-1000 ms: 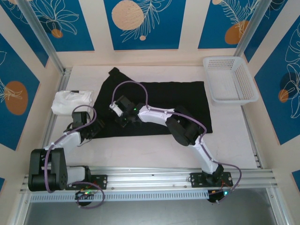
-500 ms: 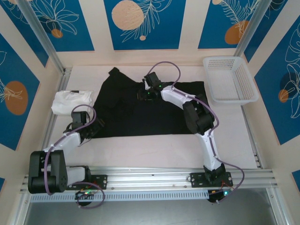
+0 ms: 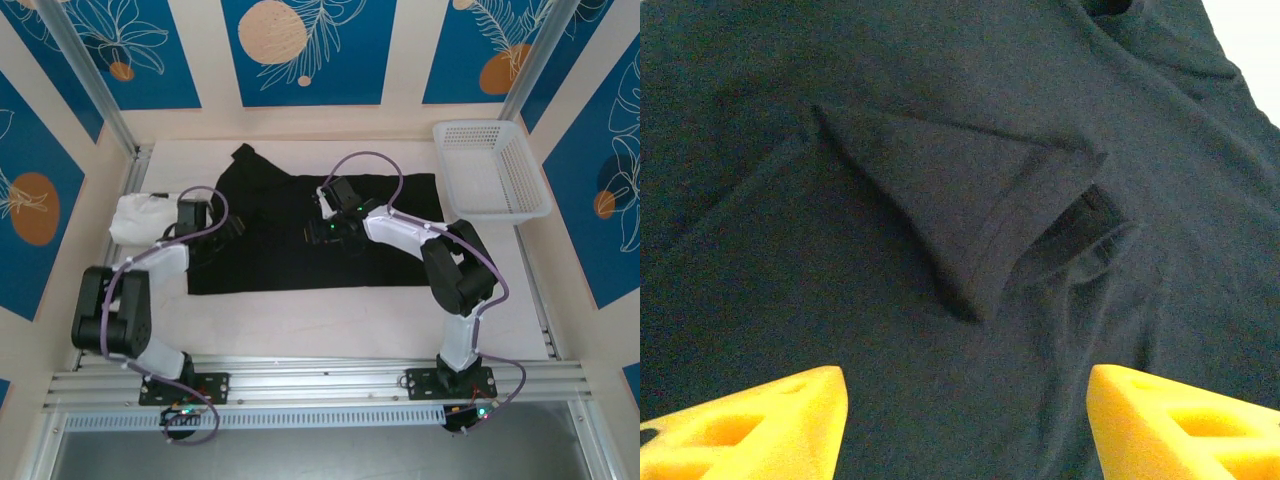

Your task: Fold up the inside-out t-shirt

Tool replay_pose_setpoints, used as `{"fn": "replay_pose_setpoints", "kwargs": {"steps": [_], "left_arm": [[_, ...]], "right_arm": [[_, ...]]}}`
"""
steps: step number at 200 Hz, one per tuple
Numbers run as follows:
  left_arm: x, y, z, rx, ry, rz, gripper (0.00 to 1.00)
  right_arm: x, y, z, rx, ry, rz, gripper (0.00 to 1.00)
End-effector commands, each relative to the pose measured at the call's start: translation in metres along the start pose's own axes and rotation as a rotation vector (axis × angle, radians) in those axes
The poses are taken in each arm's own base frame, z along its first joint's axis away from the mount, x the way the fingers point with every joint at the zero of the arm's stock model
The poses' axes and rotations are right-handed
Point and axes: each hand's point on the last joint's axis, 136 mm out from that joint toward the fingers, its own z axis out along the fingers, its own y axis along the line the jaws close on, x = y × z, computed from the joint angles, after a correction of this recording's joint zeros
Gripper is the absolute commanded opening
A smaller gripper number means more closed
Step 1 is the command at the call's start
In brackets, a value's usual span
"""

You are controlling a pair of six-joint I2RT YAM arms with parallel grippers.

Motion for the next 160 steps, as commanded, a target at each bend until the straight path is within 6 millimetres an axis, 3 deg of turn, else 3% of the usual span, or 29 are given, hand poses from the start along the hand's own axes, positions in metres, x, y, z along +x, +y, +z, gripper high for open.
{"fn": "replay_pose_setpoints", "kwargs": {"steps": [1,40,75,112,127,143,160], "left_arm": [[-0.011,-0.013,0.015,0.029,0.000,0.012,0.63],[-0.025,-0.022,0.046,0.040,0.020,-0.011,0.54],[-0.063,-0.036,0.068,0.075,-0.038,-0.059,0.43],[-0.105,-0.010,0.080,0.038,-0.117,-0.171,0.28],[-0.117,0.001,0.073,0.028,-0.154,-0.215,0.29],[-0.122,0.009,0.062,0.017,-0.184,-0.235,0.40],[-0.116,0.003,0.048,0.039,-0.187,-0.216,0.52]], "right_arm": [[-0.004,0.009,-0.012,-0.025,-0.032,-0.021,0.42],[-0.002,0.007,-0.013,-0.020,-0.031,-0.020,0.42],[0.002,0.005,-0.019,0.000,-0.035,-0.022,0.42],[0.015,-0.012,-0.038,0.064,-0.045,-0.008,0.42],[0.025,-0.028,-0.048,0.114,-0.047,0.028,0.42],[0.035,-0.050,-0.058,0.164,-0.044,0.093,0.42],[0.047,-0.079,-0.065,0.207,-0.027,0.196,0.43]]}}
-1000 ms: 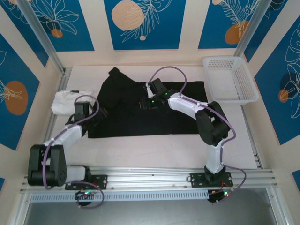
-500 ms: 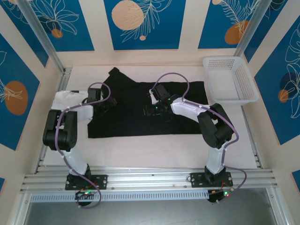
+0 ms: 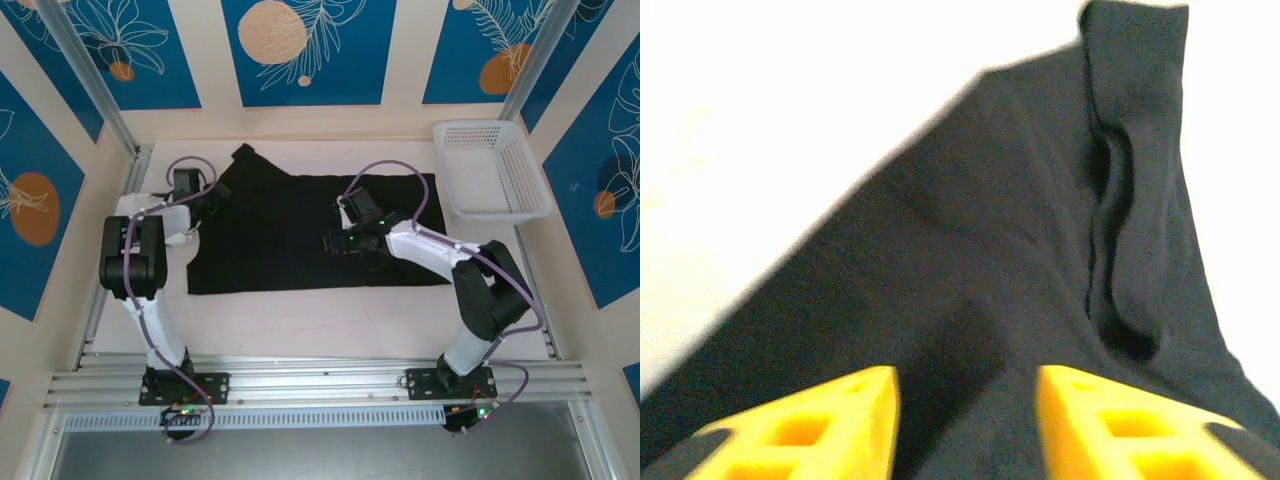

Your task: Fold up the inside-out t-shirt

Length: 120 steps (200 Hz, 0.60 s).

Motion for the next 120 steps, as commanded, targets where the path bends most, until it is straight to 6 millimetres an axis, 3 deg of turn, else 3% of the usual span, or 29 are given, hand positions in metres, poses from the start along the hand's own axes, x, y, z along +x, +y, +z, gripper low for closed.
{"fn": "replay_pose_setpoints", "kwargs": {"steps": [1,33,57,83,120], "left_arm": [[-0.007,-0.008,-0.022,0.034,-0.044,-0.009,0.52],[0.045,-0.008,-0.047,0.094,0.040,0.012,0.59],[0.089,0.002,-0.066,0.096,0.134,0.064,0.60],[0.123,0.025,-0.083,0.050,0.223,0.122,0.61],[0.157,0.060,-0.102,-0.020,0.313,0.172,0.62]], "right_arm": [[0.012,-0.047,-0.011,0.106,0.020,0.145,0.43],[0.024,-0.102,-0.015,0.180,0.081,0.323,0.43],[0.039,-0.129,-0.014,0.206,0.193,0.394,0.42],[0.064,-0.143,-0.013,0.247,0.322,0.410,0.40],[0.104,-0.138,-0.015,0.224,0.470,0.473,0.37]]}}
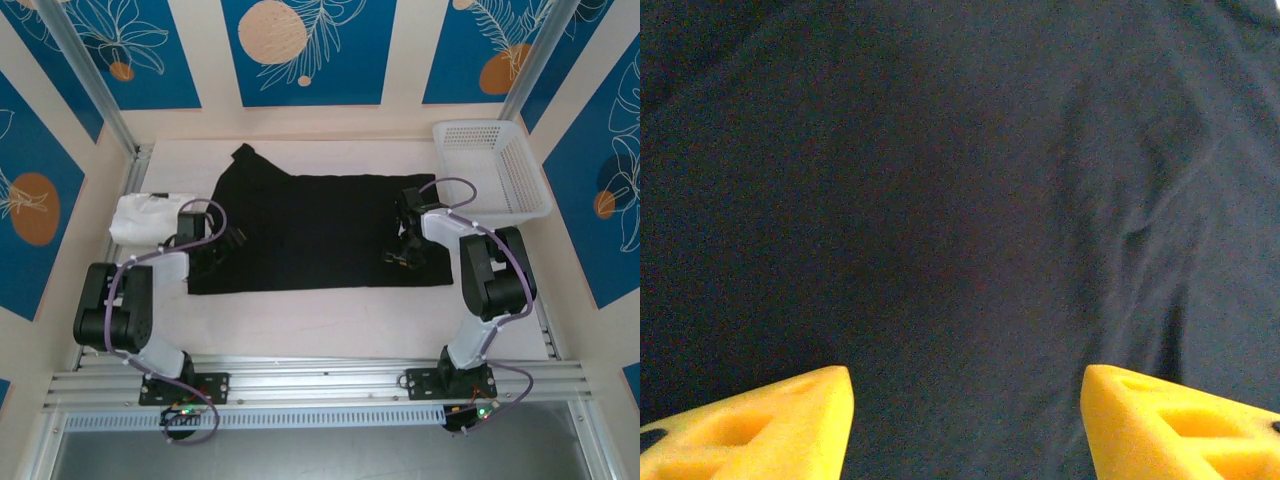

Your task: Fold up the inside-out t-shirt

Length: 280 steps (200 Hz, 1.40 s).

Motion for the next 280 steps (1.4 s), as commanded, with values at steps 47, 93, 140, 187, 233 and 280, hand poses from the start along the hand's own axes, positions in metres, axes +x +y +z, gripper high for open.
{"fn": "replay_pose_setpoints", "kwargs": {"steps": [47,93,140,187,233,280], "left_arm": [[0.089,0.050,-0.047,-0.081,0.165,0.008,0.62],[0.028,0.014,-0.086,-0.038,-0.126,0.102,0.64],[-0.019,-0.042,-0.063,0.088,-0.111,0.073,0.66],[-0.031,-0.046,-0.053,0.084,-0.130,0.085,0.66],[-0.037,-0.051,-0.043,0.092,-0.110,0.088,0.67],[-0.033,-0.049,-0.040,0.093,-0.095,0.082,0.67]], "right_arm": [[0.098,-0.014,-0.016,-0.048,0.224,0.099,0.34],[0.037,0.020,-0.084,-0.166,-0.175,-0.044,0.46],[-0.079,-0.018,-0.089,-0.035,-0.360,-0.017,0.51],[-0.144,-0.063,-0.070,0.086,-0.370,0.025,0.52],[-0.167,-0.057,-0.048,0.118,-0.353,-0.008,0.53],[-0.183,-0.040,-0.027,0.203,-0.345,-0.101,0.55]]}}
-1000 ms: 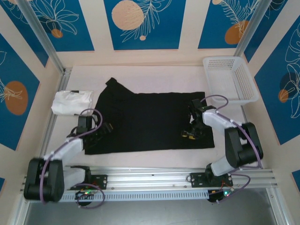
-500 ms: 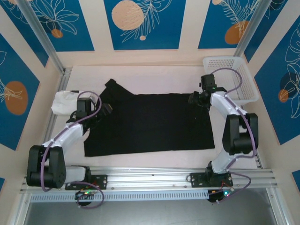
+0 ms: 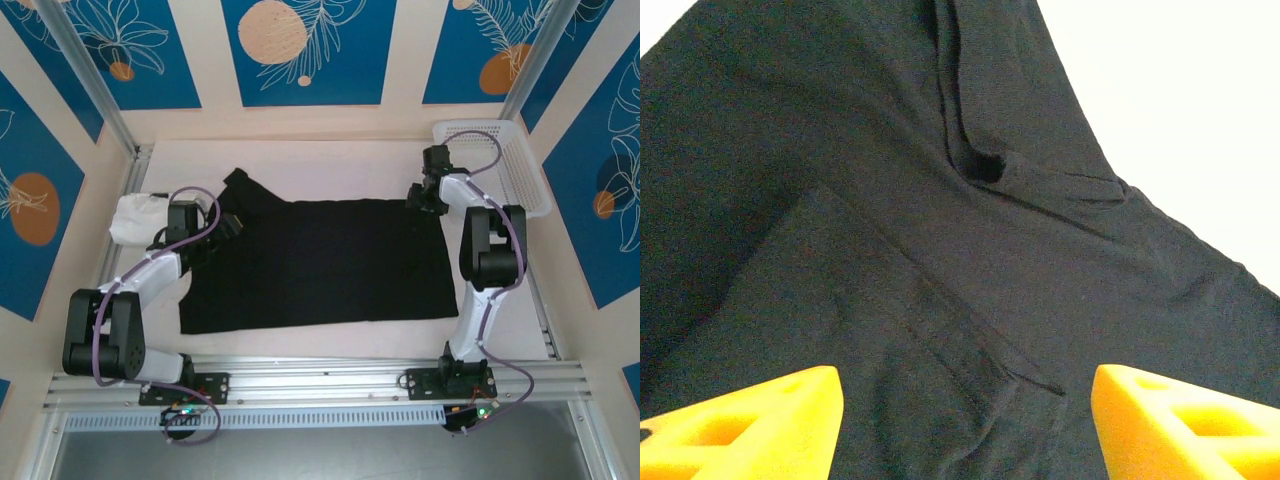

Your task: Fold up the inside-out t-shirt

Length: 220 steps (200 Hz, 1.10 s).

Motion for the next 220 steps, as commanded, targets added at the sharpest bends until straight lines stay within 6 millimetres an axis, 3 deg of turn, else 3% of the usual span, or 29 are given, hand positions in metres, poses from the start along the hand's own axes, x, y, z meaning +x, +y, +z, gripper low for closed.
{"fn": "replay_pose_setpoints", "kwargs": {"steps": [1,88,148,165,194,220], "left_arm": [[-0.004,-0.009,0.002,0.032,0.000,0.006,0.67],[0.002,-0.006,0.008,0.034,0.020,-0.001,0.67],[0.002,-0.004,0.012,0.034,0.022,-0.001,0.67],[0.001,-0.005,0.014,0.039,0.020,-0.004,0.67],[-0.006,-0.007,0.018,0.033,0.008,0.003,0.67],[-0.017,-0.010,0.022,0.025,-0.013,0.010,0.67]], "right_arm": [[-0.011,0.006,0.004,0.056,-0.023,-0.078,0.55],[-0.028,0.009,0.030,0.148,0.011,-0.144,0.61],[-0.014,0.010,0.057,0.124,0.185,-0.153,0.61],[-0.013,0.013,0.060,0.109,0.201,-0.159,0.53],[-0.015,0.017,0.059,0.084,0.198,-0.153,0.29],[-0.016,0.018,0.058,0.080,0.193,-0.154,0.13]]}}
